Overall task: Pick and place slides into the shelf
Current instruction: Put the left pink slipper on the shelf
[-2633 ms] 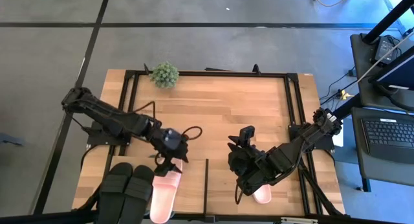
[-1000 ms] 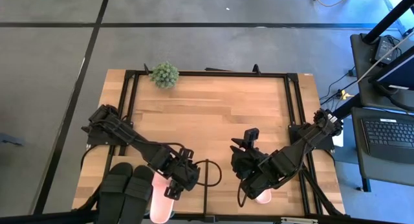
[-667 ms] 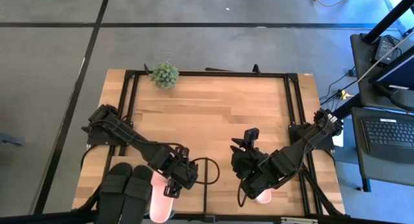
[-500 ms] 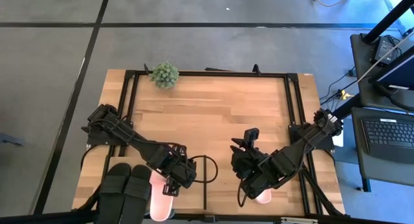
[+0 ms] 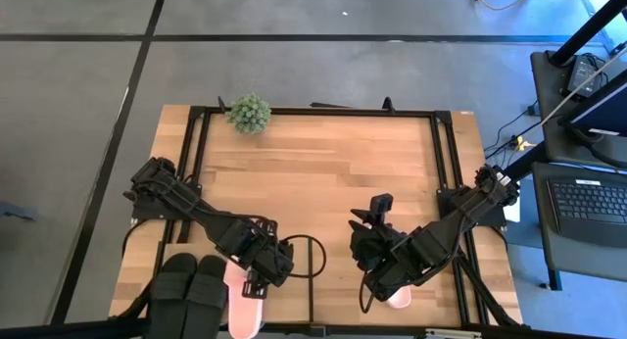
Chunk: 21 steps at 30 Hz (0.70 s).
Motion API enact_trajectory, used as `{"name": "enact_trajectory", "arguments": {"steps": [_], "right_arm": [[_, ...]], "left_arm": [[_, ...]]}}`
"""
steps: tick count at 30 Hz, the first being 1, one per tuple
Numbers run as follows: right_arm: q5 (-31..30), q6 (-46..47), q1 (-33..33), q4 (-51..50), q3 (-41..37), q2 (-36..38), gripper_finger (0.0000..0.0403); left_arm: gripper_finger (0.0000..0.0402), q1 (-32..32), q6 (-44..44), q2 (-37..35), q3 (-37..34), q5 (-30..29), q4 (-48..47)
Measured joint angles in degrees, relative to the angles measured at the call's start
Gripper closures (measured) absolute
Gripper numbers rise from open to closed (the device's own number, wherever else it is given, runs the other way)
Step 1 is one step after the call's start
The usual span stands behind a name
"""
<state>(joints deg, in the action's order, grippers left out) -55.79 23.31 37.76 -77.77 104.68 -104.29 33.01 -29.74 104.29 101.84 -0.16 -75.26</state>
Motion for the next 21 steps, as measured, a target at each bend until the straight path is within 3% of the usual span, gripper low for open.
{"name": "enact_trajectory", "arguments": {"steps": [21], "right_arm": [[0.0, 1.06, -0.02, -0.03, 0.0, 0.0, 0.026]], "left_arm": [[0.0178, -0.42, -0.37, 0.28, -2.58, 0.26, 1.27]]}}
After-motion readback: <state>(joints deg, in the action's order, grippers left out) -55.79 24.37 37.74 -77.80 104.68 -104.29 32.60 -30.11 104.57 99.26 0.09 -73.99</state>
